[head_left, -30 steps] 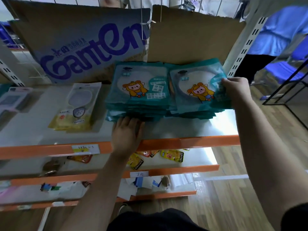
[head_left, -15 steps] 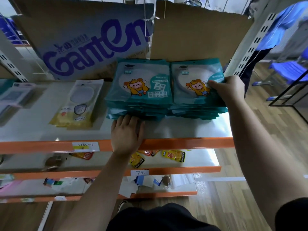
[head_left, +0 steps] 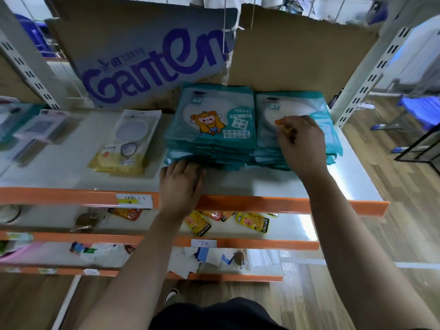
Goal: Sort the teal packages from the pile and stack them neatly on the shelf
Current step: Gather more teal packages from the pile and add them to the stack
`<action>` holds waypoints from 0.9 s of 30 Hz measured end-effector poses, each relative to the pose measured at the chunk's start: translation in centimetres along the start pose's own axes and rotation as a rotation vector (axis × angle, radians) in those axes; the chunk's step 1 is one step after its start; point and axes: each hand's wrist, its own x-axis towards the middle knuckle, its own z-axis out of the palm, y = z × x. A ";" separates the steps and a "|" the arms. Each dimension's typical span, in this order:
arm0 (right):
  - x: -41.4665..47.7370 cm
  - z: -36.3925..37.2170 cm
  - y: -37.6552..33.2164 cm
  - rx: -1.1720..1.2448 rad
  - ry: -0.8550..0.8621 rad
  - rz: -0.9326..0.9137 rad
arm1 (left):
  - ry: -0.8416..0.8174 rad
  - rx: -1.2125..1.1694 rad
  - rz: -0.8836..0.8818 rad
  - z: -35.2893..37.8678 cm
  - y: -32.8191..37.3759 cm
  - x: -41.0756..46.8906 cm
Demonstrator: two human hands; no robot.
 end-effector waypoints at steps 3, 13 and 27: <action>-1.9 1.3 -4.0 0.026 0.017 -0.138 | 0.015 0.016 -0.058 -1.6 -2.6 -0.8; -7.7 9.9 -18.3 0.128 -0.271 -0.370 | 0.131 0.083 -0.240 -8.3 -13.6 -5.5; -12.4 24.0 -38.1 0.241 -0.421 -0.302 | 0.118 0.167 -0.415 -20.2 -34.9 -13.0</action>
